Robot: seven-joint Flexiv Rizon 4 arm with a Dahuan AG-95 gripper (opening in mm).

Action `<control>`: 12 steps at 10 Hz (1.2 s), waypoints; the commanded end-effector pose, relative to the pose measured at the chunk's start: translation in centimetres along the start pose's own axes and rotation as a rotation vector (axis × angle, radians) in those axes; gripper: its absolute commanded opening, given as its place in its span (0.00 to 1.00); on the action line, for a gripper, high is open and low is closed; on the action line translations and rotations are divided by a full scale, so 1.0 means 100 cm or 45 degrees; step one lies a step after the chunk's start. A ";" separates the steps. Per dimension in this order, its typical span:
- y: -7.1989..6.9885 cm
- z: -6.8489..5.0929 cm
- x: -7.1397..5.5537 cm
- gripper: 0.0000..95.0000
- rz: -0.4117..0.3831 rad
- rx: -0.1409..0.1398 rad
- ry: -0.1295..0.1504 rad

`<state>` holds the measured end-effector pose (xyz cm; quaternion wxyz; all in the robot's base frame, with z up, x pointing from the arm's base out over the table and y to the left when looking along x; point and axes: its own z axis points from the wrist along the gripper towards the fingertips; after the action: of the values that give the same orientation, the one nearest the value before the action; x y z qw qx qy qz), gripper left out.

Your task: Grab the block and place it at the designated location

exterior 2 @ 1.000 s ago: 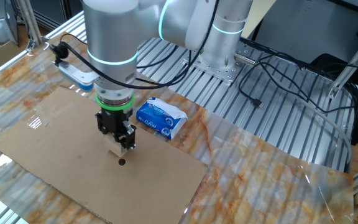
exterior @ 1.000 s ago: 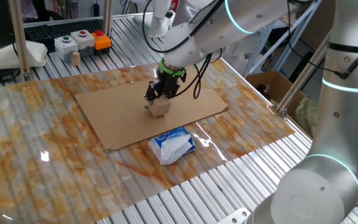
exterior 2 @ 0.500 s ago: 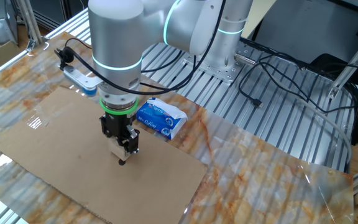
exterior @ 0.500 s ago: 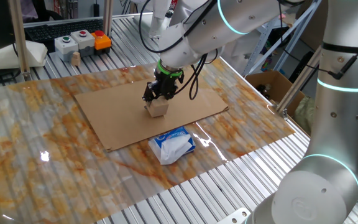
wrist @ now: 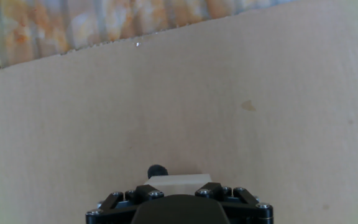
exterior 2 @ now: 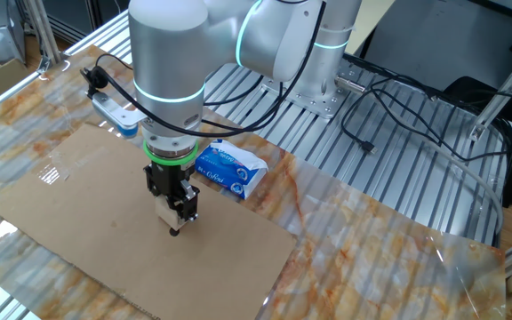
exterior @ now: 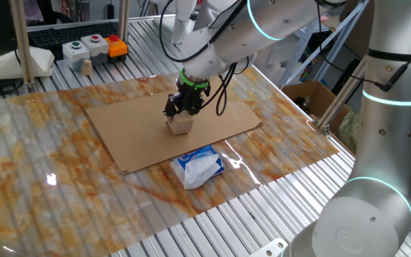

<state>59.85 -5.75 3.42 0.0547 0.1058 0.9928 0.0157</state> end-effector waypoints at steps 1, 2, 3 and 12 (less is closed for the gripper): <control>0.000 0.001 0.000 0.60 0.000 -0.002 0.001; 0.001 0.001 0.000 0.80 0.003 -0.002 0.001; 0.001 0.001 0.000 0.80 0.003 -0.003 0.001; -0.057 -0.114 0.018 0.80 0.228 0.002 0.107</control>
<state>56.61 -10.32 12.98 0.0159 0.1828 0.9827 0.0266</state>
